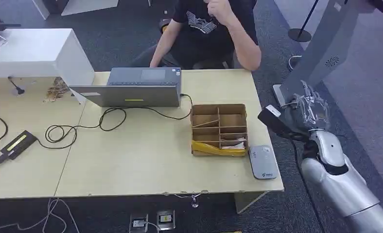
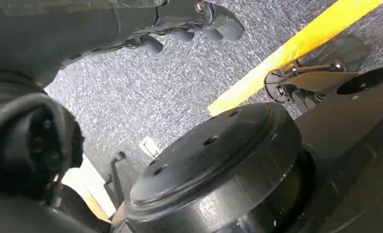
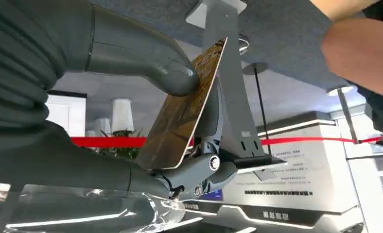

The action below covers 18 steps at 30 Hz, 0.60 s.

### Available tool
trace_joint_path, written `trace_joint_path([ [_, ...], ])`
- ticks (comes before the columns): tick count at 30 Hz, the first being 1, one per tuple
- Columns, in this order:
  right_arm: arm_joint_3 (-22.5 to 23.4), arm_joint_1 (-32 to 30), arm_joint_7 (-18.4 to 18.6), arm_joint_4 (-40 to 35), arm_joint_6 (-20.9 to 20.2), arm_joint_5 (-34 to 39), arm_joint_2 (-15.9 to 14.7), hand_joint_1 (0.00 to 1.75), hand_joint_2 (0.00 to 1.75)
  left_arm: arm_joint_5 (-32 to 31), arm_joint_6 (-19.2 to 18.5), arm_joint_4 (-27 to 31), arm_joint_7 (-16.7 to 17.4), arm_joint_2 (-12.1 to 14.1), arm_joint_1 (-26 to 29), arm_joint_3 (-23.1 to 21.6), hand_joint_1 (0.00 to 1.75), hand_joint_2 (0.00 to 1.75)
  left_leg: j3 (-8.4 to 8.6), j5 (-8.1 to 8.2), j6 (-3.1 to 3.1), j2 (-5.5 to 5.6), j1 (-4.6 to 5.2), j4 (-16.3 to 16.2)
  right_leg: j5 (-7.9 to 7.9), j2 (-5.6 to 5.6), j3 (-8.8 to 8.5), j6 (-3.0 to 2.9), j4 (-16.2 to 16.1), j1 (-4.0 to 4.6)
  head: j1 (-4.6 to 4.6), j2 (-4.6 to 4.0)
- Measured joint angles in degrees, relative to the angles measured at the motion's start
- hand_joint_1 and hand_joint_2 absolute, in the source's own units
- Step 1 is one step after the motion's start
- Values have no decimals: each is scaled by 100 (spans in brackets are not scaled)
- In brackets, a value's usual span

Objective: Pass the card to the sensor for recognition and then transmit it.

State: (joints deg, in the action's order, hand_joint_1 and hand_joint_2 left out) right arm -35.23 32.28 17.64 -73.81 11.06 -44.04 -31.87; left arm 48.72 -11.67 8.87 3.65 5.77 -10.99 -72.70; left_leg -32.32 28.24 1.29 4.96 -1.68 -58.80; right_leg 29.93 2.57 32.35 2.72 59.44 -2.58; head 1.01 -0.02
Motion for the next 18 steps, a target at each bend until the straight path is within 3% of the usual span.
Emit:
trace_joint_path([
  [12, -74, -335, -103, 175, 127, -14, 2, 175, 175, 48, 0, 0, -15, 13, 71, 7, 0, 0, 1, 1, 1, -6, 0, 0, 0, 4, 1, 0, 0, 0, 0, 0],
  [18, -170, -577, -153, 238, 559, 258, 13, 175, 175, 63, 0, -2, -20, 28, 76, 11, 0, 0, 0, 1, 1, -6, 0, 0, 0, 10, 1, 0, 0, 0, 0, 0],
])
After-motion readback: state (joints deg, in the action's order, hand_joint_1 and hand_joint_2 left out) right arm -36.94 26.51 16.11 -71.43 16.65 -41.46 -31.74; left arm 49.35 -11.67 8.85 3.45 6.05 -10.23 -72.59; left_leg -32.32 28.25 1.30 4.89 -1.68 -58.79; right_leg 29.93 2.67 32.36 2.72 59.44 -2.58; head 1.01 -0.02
